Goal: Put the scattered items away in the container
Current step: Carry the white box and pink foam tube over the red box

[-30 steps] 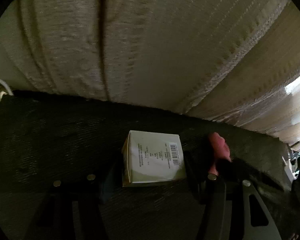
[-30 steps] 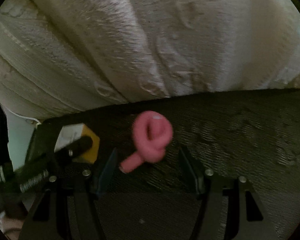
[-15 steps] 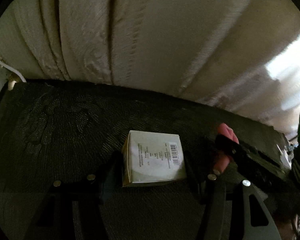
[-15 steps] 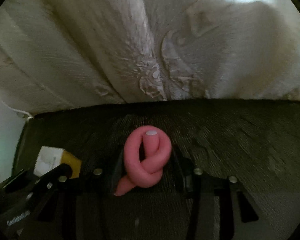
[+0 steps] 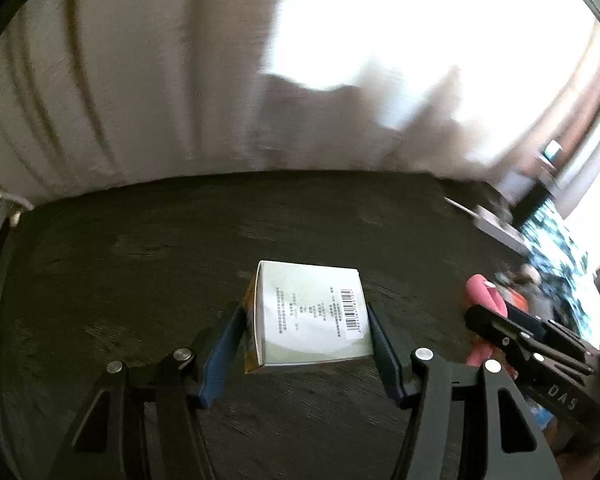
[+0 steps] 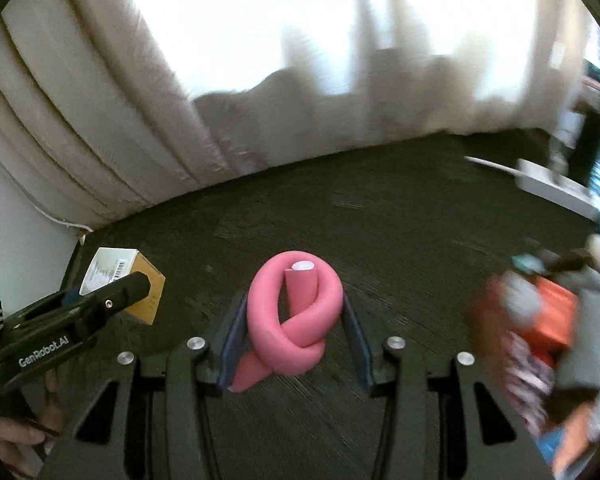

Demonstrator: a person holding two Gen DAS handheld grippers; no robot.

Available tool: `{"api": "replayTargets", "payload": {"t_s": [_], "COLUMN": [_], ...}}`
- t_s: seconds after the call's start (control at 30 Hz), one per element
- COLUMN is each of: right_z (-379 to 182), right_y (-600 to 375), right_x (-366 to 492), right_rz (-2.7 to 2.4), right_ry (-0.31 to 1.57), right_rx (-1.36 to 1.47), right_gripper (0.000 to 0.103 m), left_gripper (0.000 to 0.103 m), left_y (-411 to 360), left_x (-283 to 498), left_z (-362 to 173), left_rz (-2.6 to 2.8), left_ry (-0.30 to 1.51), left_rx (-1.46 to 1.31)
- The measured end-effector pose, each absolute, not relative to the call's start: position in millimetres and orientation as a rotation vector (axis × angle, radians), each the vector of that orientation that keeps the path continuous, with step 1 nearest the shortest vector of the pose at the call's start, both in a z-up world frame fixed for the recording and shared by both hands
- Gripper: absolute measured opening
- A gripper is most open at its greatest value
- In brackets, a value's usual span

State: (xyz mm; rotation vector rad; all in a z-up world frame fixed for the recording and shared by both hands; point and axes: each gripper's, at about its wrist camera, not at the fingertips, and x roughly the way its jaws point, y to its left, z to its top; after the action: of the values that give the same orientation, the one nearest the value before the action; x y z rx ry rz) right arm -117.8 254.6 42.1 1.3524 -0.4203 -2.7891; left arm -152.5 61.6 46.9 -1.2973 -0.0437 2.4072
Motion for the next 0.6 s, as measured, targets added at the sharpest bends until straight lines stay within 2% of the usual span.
{"api": "replayTargets", "payload": {"t_s": [0.17,0.33,0.6], "right_z": [49.7,51.5,52.7], "right_y": [319.6,380.2,455.1], "right_x": [-34.3,35.4,98.0], "right_rz": [-2.864,-2.923,-2.965], "right_ry": [-0.518,-0.626,-0.727], "right_rx": [1.370,1.411,1.410], "right_gripper": [0.050,0.050,0.050], "left_gripper": [0.063,0.063,0.063], "left_y": [114.1,175.9,265.1], "left_x": [-105.2,-71.4,-38.0], "left_z": [71.4,66.9,63.4], "left_rz": [2.330,2.271,2.212], "left_ry": [0.051,0.093,0.102], "left_rx": [-1.241,-1.220,-1.234]}}
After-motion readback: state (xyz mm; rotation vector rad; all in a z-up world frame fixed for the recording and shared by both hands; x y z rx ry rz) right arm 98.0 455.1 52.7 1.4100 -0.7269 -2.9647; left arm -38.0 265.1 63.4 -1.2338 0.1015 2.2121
